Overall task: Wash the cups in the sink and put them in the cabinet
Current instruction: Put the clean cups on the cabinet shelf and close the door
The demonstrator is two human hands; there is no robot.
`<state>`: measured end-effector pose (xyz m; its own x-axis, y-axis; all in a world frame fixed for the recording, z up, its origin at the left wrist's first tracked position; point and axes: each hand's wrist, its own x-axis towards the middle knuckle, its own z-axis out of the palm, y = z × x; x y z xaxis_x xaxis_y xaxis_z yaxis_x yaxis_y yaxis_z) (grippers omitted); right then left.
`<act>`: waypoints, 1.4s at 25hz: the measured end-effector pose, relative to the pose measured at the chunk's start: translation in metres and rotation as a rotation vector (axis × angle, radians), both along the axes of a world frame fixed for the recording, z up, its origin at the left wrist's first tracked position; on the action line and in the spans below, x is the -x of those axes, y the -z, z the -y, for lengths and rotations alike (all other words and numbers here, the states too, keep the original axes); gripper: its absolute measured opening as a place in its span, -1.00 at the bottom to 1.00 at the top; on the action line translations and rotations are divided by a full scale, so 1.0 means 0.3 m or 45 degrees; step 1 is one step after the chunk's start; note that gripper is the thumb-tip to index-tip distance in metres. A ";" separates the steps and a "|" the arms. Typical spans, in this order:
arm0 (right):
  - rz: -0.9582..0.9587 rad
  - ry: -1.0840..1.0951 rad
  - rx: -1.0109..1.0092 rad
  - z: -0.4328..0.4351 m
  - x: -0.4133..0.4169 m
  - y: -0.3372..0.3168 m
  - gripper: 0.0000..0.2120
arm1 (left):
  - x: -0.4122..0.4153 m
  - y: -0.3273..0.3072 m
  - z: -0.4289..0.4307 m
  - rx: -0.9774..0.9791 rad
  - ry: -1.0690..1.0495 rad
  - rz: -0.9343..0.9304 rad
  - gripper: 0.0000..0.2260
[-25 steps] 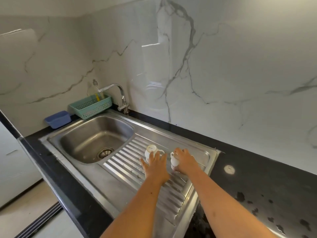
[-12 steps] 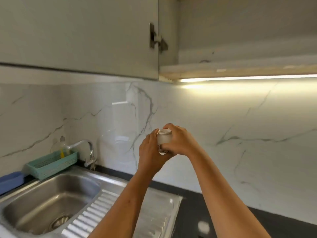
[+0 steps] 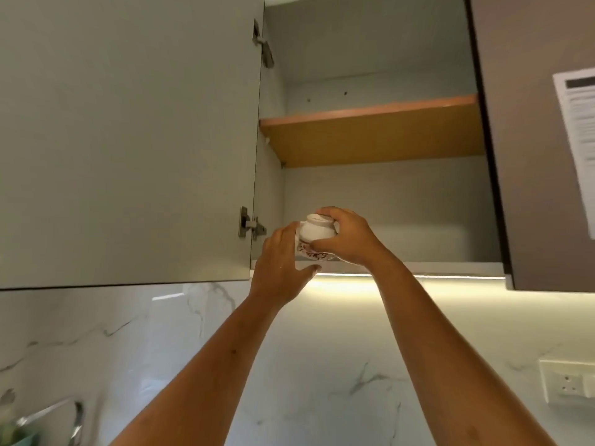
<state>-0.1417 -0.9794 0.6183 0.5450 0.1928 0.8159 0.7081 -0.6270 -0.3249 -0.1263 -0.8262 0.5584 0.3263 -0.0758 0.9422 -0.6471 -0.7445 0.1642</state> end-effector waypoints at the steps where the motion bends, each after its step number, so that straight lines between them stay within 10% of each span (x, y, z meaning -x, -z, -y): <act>1: -0.001 0.045 -0.016 0.034 -0.015 -0.036 -0.34 | -0.003 -0.025 0.003 -0.010 -0.007 -0.039 -0.35; 21: -0.434 0.420 -0.008 0.362 -0.272 -0.081 -0.66 | -0.213 -0.125 0.301 -0.267 -0.272 -0.541 -0.69; 35: -0.350 0.807 0.602 0.417 -0.425 -0.126 -0.50 | -0.360 -0.283 0.396 -0.635 -0.275 -0.904 -0.57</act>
